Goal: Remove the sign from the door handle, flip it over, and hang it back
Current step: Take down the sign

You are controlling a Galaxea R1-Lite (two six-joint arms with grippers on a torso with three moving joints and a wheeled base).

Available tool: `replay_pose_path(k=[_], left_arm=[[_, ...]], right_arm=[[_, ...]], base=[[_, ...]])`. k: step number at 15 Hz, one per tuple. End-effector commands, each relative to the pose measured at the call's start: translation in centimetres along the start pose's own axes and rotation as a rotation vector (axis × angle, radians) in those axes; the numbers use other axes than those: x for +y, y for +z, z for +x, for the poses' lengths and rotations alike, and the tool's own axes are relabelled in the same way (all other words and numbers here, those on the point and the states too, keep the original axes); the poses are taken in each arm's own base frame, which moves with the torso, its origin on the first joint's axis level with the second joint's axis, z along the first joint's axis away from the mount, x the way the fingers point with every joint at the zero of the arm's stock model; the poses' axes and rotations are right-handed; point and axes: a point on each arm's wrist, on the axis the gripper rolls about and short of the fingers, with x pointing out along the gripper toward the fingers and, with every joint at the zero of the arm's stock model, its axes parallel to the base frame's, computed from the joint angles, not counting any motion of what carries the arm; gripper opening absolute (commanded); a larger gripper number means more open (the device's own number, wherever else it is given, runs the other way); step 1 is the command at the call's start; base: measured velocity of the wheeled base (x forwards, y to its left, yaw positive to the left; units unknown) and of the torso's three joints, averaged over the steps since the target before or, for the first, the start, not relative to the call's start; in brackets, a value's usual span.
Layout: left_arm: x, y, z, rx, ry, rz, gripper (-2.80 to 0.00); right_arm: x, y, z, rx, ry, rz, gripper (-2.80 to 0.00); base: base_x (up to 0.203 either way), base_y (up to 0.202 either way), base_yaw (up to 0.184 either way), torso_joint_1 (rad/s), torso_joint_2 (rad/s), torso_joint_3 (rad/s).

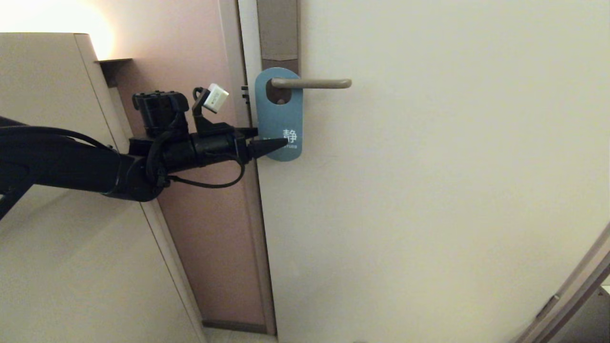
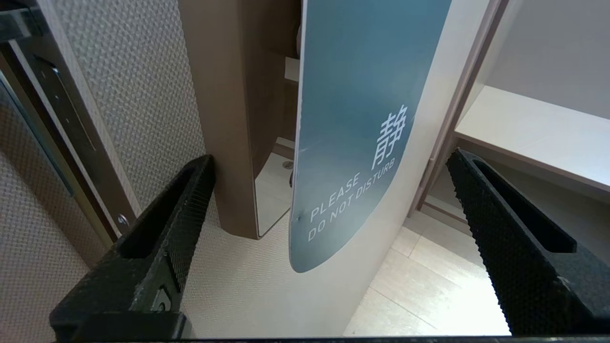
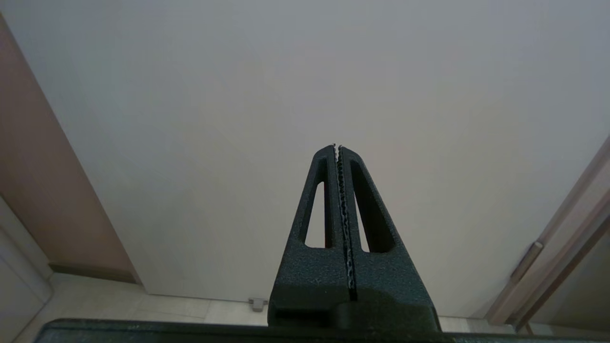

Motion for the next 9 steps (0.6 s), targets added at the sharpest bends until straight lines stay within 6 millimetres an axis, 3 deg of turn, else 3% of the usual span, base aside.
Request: replay_pose_path(k=[1,9], left_arm=[[-0.4,0.1,0.3,-0.004,-0.019,0.005,0.0],[-1.5,0.2,0.3,0.004,-0.038,-0.002,0.0]], right_arm=[[0.0,0.0,0.0,0.0,0.001,0.0,-2.8],[0.0,0.0,0.0,0.0,0.001,0.0,-2.8]], base=[[0.0,0.0,0.0,0.0,0.0,0.0],[0.0,0.0,0.0,0.0,0.0,0.0]])
